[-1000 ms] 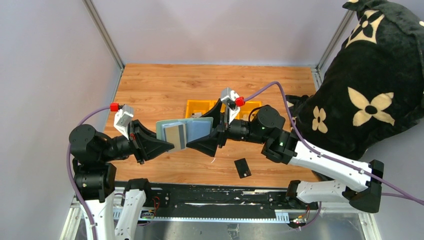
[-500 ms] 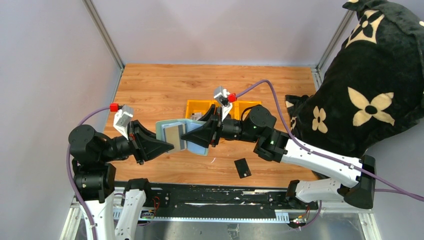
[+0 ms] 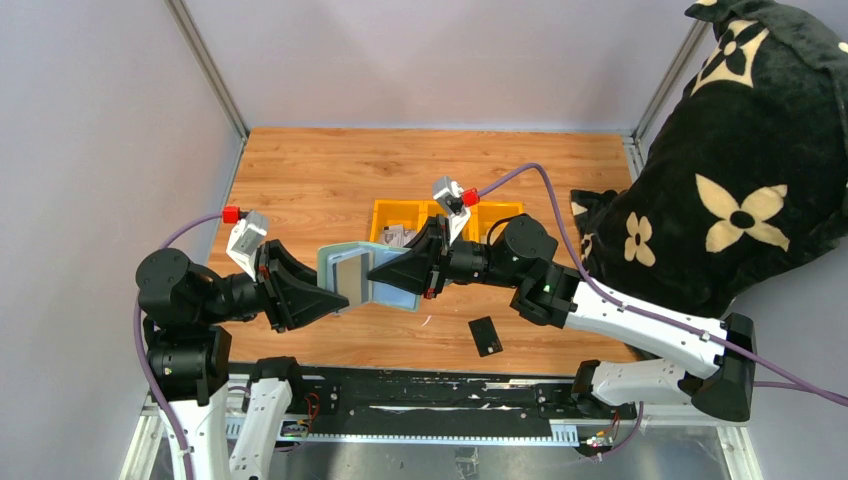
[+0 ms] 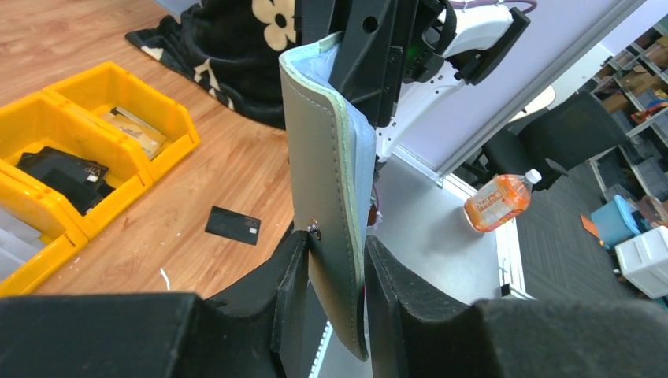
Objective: Take the credit cards out of the card holder
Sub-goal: Remove the credit card from the card holder.
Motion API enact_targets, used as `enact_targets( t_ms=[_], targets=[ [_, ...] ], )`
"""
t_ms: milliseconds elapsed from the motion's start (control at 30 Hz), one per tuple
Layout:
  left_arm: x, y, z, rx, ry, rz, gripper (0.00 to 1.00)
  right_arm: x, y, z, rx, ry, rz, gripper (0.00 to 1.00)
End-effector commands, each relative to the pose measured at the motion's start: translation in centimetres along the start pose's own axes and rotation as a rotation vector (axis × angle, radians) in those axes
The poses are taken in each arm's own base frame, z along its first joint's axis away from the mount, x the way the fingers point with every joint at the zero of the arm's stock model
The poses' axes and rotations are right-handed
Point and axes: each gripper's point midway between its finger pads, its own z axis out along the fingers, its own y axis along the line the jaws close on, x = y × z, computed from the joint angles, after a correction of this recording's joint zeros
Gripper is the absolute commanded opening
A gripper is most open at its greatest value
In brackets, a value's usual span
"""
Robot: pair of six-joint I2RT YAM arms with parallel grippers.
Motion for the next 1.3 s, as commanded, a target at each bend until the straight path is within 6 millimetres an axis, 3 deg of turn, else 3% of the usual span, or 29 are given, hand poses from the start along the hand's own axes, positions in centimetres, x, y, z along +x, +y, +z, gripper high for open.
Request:
enact_targets(
  t_ms=[0, 267, 433, 700, 800, 967, 1267],
  targets=[
    [0.2, -2.5, -0.4, 0.090, 0.040, 0.007, 0.34, -0.7, -1.4, -0.4, 0.050, -0.034, 0.007, 0.00],
    [0.3, -3.1, -0.5, 0.115, 0.054, 0.004, 0.29, -1.2, -2.1, -1.2, 0.071, -0.048, 0.019, 0.00],
    [0.2, -3.1, -0.5, 0.113, 0.050, 0.028, 0.33, -1.1, -2.3, -1.6, 0.071, -0.048, 0.039, 0.00],
    [-0.4, -1.3, -0.1, 0.021, 0.000, 0.032, 0.31, -1.4, -0.9, -1.3, 0.001, -0.043, 0.061, 0.00],
    [-0.9, -0.1, -0.1, -0.048, -0.038, 0.040, 0.37, -1.7, -0.3, -1.2, -0.029, -0.043, 0.068, 0.00],
    [-0.6, -0.4, -0.1, -0.030, -0.028, 0.050, 0.38, -1.9, 0.2, -1.3, -0.051, -0.045, 0.072, 0.00],
    [-0.9, -0.3, -0.1, -0.043, -0.035, 0.056, 0.30, -2.0, 1.2, -1.3, -0.105, -0.049, 0.072, 0.00]
  ],
)
